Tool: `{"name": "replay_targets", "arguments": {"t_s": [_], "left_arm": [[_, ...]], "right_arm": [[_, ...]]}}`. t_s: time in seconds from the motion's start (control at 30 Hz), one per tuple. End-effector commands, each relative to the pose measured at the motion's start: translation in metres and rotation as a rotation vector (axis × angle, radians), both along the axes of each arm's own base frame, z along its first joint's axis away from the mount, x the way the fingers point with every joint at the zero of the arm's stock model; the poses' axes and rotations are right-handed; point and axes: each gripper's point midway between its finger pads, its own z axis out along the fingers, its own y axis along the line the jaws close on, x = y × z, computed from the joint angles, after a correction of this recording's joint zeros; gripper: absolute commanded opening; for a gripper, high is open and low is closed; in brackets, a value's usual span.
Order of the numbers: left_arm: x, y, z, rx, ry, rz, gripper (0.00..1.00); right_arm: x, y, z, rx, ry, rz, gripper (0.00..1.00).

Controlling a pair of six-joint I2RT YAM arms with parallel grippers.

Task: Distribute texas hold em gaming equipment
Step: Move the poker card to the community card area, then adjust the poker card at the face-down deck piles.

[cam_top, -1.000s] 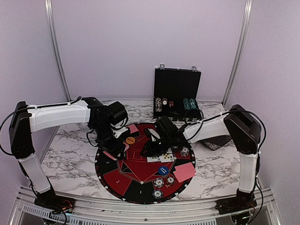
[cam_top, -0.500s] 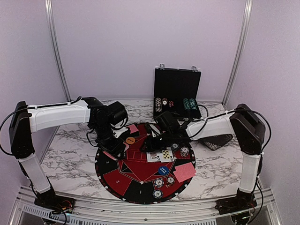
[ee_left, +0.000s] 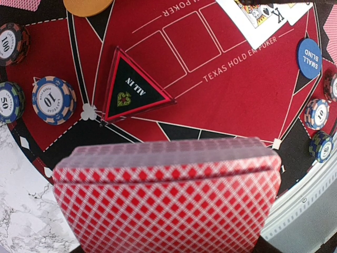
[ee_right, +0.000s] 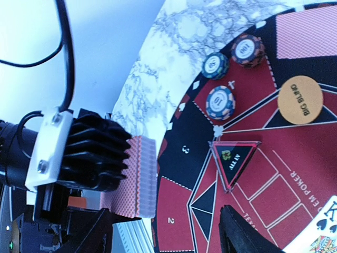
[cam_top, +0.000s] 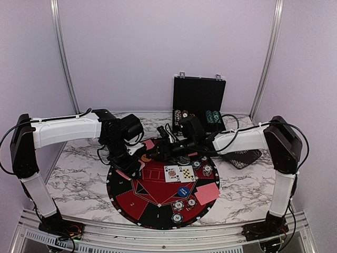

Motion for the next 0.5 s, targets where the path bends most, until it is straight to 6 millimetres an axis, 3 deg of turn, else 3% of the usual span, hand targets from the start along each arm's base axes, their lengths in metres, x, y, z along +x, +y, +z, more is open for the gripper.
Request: {"name": "replay_targets", "arguments": {"t_s": [0.0,0.47], "left_arm": [[0.004,-0.007,0.016,-0.044,-0.025,-0.009,0.49],[0.005,-0.010,0.018,-0.045,-0.028,-0.011,0.49]], "right_arm": [[-0.005,0.010,0.014,0.118,0.045,0.054,0.68],[-0.016,0.022,0.009,0.203,0.142,0.108,0.68]]}}
